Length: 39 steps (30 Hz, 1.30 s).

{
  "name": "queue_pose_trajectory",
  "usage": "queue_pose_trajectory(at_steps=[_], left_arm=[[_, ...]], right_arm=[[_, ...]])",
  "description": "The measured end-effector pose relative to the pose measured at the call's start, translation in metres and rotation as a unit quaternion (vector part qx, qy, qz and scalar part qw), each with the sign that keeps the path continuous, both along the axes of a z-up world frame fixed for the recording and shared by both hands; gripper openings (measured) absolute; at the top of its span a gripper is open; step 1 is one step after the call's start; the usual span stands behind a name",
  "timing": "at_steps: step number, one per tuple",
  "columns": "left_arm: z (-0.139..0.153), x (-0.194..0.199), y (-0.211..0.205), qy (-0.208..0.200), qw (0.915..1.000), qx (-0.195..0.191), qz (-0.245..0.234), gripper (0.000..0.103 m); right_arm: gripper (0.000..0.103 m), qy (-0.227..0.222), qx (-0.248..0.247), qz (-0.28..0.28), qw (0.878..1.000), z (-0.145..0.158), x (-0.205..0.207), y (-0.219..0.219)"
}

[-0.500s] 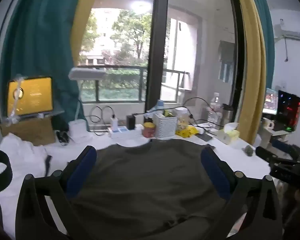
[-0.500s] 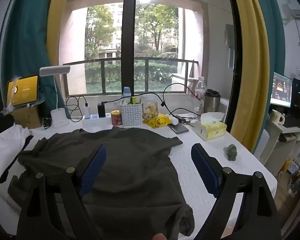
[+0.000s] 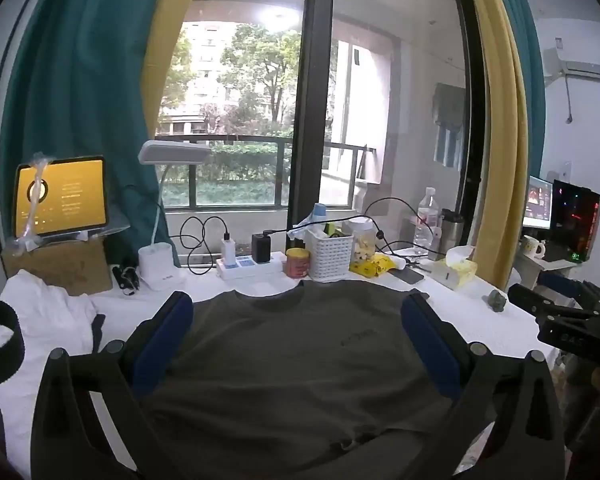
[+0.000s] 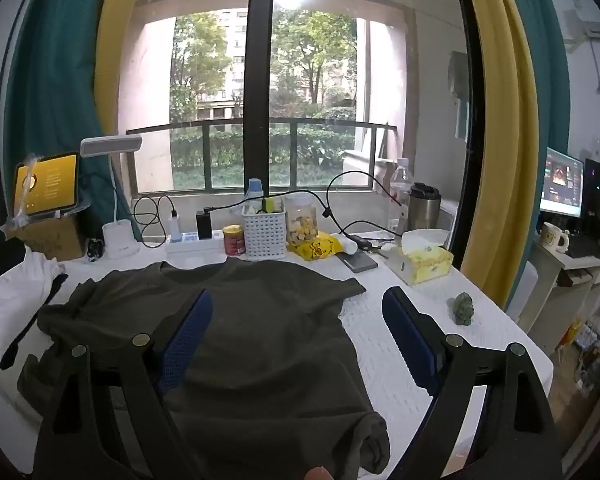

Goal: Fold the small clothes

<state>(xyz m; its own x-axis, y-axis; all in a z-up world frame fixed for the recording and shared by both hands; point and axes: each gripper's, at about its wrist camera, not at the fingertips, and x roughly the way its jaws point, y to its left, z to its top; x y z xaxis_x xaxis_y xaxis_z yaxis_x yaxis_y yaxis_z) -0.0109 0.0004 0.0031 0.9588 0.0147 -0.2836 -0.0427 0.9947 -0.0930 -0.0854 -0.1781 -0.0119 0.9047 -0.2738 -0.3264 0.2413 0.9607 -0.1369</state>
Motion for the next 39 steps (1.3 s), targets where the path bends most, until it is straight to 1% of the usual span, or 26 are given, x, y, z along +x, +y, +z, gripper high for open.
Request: queue_pose_trajectory(at_steps=[3, 16, 23, 39], left_arm=[[0.0009, -0.0021, -0.0001, -0.002, 1.0, 0.0, 0.0, 0.102], [-0.0008, -0.0013, -0.0014, 0.002, 1.0, 0.001, 0.007, 0.102], [-0.0008, 0.0007, -0.0002, 0.008, 0.9999, -0.009, -0.004, 0.102], [-0.0021, 0.0033, 0.0014, 0.007, 0.9999, -0.013, 0.001, 0.102]], right_arm=[[0.089, 0.0, 0.0, -0.001, 1.0, 0.0036, 0.0042, 0.006], [0.089, -0.003, 0.002, -0.001, 1.0, 0.002, 0.0002, 0.0038], [0.089, -0.006, 0.004, -0.002, 1.0, 0.0074, 0.0001, 0.0033], [0.089, -0.005, 0.004, -0.001, 1.0, 0.0087, -0.0005, 0.002]])
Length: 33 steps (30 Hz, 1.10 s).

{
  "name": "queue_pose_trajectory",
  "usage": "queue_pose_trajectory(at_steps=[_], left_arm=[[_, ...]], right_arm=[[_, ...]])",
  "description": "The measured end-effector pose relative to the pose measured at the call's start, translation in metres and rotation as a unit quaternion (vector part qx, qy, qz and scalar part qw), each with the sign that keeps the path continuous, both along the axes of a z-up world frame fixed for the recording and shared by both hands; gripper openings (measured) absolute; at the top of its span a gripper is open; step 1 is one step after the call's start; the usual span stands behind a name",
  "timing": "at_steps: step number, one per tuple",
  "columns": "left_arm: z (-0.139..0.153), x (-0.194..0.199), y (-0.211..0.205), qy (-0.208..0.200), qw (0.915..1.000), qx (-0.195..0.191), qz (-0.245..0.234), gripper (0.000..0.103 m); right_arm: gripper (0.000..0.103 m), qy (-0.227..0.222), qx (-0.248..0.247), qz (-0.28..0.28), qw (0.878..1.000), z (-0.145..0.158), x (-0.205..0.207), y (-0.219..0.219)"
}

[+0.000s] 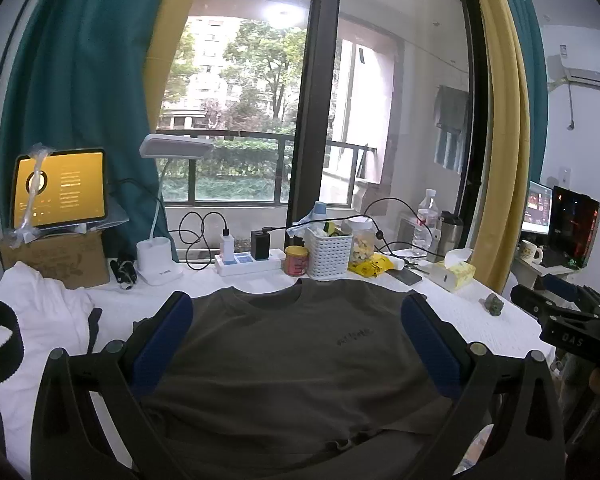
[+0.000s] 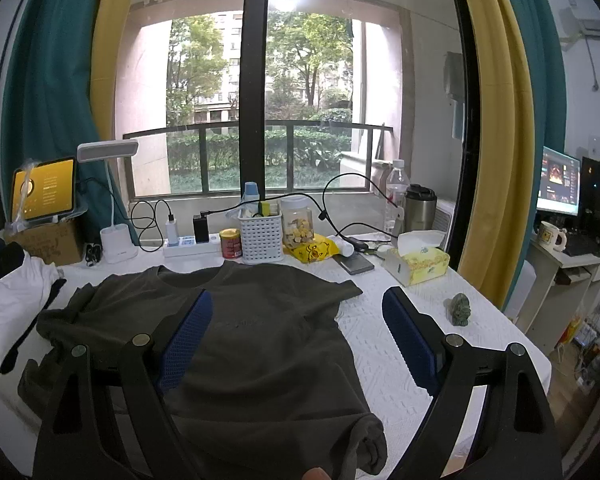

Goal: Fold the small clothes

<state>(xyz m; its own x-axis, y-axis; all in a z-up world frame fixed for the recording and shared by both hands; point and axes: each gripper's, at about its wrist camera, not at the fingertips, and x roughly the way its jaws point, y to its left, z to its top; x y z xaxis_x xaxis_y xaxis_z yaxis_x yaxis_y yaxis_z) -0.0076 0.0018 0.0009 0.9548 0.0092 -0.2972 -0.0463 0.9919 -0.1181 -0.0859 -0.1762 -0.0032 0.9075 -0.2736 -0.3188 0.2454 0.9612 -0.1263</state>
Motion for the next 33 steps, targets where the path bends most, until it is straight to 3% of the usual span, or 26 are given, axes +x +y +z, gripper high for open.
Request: queue_pose_trajectory(at_steps=[33], left_arm=[[-0.0001, -0.0044, 0.0051, -0.01, 0.9999, -0.009, -0.005, 0.102]], right_arm=[[0.089, 0.005, 0.005, -0.004, 1.0, -0.0041, 0.0006, -0.002]])
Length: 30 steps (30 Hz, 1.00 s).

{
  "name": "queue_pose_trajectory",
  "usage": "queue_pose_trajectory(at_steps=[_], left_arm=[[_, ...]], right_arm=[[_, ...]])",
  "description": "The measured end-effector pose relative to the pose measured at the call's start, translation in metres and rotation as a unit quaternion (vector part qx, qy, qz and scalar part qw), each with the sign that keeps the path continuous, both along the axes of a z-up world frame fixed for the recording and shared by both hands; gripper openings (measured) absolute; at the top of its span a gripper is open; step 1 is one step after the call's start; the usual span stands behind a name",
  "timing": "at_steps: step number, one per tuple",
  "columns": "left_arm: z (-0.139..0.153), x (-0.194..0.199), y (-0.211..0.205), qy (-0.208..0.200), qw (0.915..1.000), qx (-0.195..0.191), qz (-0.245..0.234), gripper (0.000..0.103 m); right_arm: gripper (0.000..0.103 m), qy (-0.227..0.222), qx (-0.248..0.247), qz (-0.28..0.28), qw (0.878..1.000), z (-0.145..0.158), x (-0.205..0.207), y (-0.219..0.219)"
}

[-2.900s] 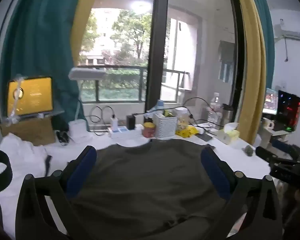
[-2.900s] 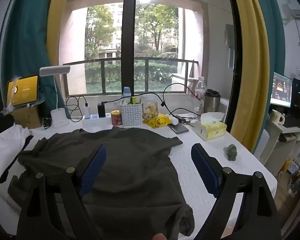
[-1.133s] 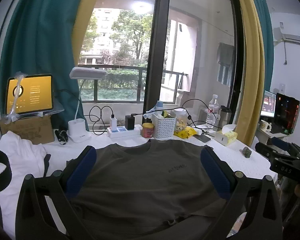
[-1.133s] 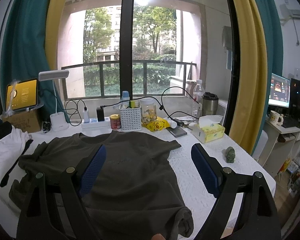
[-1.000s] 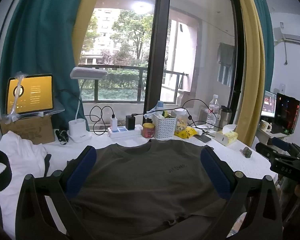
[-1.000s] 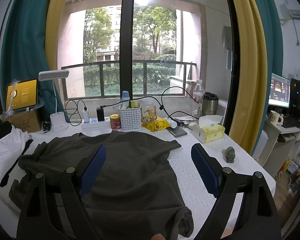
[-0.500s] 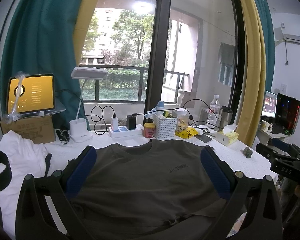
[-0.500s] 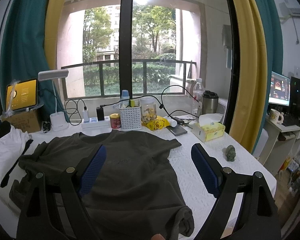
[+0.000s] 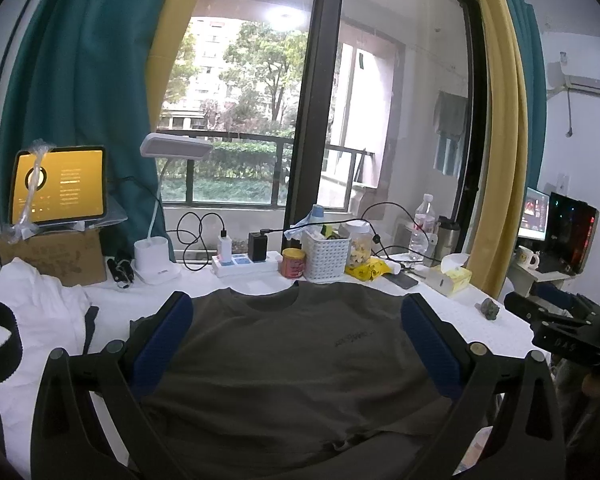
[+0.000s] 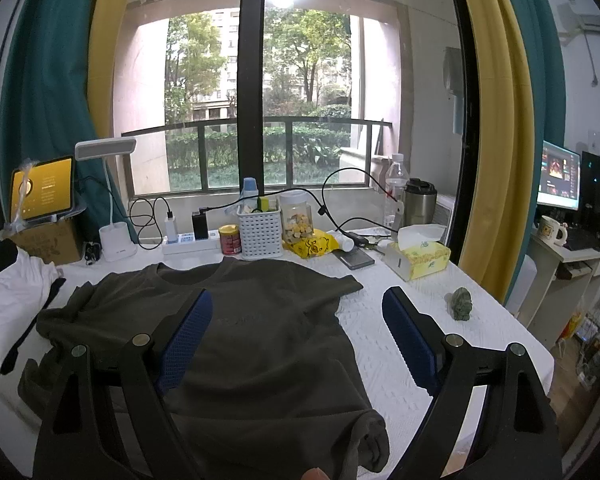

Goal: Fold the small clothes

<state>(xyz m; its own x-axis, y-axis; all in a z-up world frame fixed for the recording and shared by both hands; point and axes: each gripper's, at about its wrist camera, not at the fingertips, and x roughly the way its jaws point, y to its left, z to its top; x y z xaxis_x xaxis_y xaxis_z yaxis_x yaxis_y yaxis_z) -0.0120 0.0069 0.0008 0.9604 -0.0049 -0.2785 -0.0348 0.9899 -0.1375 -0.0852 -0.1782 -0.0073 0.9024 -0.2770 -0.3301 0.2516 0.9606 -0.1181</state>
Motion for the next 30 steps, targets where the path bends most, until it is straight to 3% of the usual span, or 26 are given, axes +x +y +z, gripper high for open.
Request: queue_pose_trajectory(at_steps=[11, 15, 24, 30], left_arm=[[-0.005, 0.008, -0.001, 0.013, 0.9999, -0.01, -0.004, 0.102], [-0.008, 0.015, 0.003, 0.019, 0.9996, -0.007, 0.019, 0.102], [-0.021, 0.049, -0.001, 0.049, 0.9972, 0.042, 0.038, 0.102], [-0.036, 0.077, -0.005, 0.069, 0.996, 0.057, 0.007, 0.102]], right_arm=[[0.089, 0.004, -0.001, 0.0, 1.0, -0.003, 0.002, 0.0], [0.089, 0.012, 0.0, -0.001, 1.0, -0.008, 0.01, -0.004], [0.089, 0.032, 0.014, -0.012, 0.999, -0.018, 0.04, -0.023], [0.089, 0.047, 0.02, -0.028, 0.998, -0.023, 0.061, -0.048]])
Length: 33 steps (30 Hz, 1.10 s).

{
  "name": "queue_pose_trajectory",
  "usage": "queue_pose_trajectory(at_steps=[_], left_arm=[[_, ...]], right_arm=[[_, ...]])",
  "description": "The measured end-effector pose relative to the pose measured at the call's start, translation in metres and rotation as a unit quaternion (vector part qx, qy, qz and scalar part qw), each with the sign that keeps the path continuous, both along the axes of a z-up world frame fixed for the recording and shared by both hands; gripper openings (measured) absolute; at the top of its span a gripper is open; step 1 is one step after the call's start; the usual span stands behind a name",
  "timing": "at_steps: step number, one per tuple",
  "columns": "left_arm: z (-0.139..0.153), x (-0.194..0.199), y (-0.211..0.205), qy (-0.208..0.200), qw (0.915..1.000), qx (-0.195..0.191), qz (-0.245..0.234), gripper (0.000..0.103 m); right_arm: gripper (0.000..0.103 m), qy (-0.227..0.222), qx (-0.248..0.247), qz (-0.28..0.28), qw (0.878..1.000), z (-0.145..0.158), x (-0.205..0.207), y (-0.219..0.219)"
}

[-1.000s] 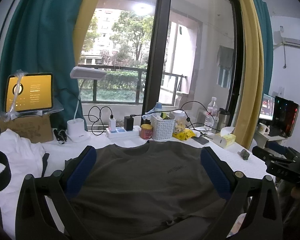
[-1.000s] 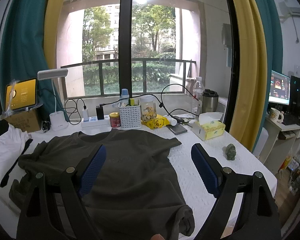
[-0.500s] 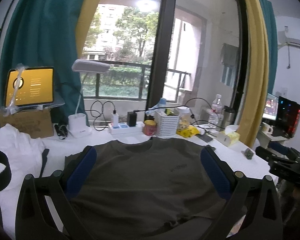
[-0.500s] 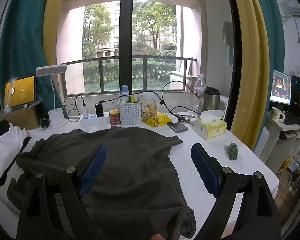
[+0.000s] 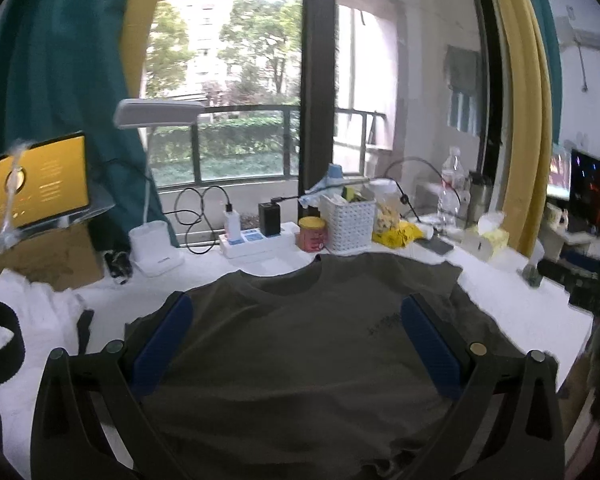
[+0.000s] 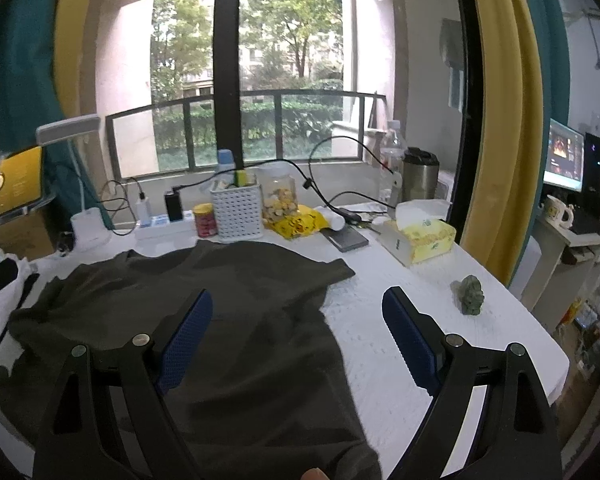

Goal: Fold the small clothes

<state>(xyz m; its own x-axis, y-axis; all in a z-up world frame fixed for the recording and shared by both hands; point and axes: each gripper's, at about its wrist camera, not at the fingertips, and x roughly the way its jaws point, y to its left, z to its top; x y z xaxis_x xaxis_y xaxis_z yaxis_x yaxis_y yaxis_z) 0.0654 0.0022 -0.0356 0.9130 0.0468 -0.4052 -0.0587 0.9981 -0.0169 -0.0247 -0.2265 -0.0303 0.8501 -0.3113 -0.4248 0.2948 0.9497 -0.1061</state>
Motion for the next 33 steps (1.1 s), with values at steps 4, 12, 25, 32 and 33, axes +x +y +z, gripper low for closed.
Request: queue_pose_trajectory(at_steps=[4, 12, 25, 32, 33], left_arm=[[-0.006, 0.021, 0.01, 0.031, 0.9988, -0.038, -0.002, 0.102], [-0.012, 0.047, 0.02, 0.046, 0.9968, -0.051, 0.04, 0.102], [-0.03, 0.1, 0.021, 0.087, 0.9938, -0.048, 0.049, 0.102], [-0.041, 0.127, 0.023, 0.106, 0.9919, -0.047, 0.052, 0.102], [-0.042, 0.131, 0.023, 0.108, 0.9918, -0.045, 0.05, 0.102]], right_arm=[[0.089, 0.012, 0.0, -0.004, 1.0, -0.003, 0.015, -0.018], [0.086, 0.04, 0.013, 0.005, 0.999, -0.012, 0.045, -0.049], [0.073, 0.095, 0.057, 0.007, 0.994, -0.038, 0.109, -0.113], [0.073, 0.113, 0.078, 0.011, 0.99, -0.055, 0.137, -0.136], [0.073, 0.121, 0.088, 0.014, 0.989, -0.063, 0.147, -0.143]])
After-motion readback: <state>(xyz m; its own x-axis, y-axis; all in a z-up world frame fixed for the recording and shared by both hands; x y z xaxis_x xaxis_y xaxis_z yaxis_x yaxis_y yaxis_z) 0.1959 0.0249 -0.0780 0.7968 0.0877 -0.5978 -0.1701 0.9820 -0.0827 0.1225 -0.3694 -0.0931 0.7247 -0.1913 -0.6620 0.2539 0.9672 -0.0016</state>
